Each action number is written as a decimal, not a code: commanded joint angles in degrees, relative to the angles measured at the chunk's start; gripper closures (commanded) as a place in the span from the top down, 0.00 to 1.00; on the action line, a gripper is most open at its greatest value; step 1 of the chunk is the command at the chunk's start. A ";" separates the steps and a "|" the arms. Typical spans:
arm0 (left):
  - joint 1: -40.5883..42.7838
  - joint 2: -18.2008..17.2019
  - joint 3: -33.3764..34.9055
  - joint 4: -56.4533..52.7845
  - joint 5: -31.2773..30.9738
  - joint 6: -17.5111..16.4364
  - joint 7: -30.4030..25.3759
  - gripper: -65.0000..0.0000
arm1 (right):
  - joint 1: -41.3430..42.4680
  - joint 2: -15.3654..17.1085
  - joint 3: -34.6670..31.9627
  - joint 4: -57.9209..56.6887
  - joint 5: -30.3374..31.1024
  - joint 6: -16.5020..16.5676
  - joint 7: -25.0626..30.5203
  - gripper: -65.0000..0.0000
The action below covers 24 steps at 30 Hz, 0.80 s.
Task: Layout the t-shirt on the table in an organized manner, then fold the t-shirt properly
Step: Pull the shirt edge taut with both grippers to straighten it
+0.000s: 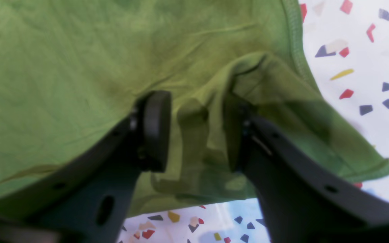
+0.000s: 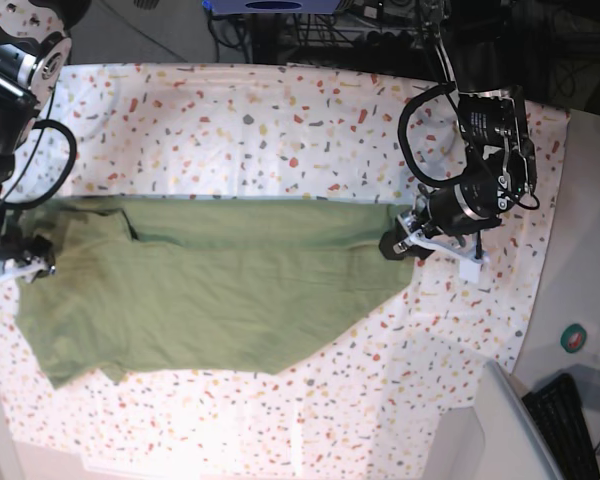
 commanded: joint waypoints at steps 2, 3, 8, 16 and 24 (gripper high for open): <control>-0.56 -0.33 -0.07 2.71 -1.14 -0.42 -3.53 0.72 | -0.39 0.35 3.95 3.50 0.55 0.39 5.25 0.47; -0.30 -0.33 -0.07 3.32 -1.23 -0.42 -4.41 0.83 | -1.09 -0.53 5.36 4.64 0.55 0.48 7.36 0.48; 3.31 -0.33 0.54 10.00 -1.23 -0.68 -7.31 1.00 | -6.28 -3.35 8.70 15.01 0.55 0.57 11.67 0.48; 11.31 -0.33 -0.16 11.32 -1.23 -0.77 -7.58 1.00 | -18.68 -7.39 16.00 25.83 15.76 0.57 6.22 0.58; 9.73 2.48 -3.24 5.96 -1.32 -0.77 -7.58 1.00 | -18.76 -6.69 19.34 11.41 24.02 0.57 3.67 0.66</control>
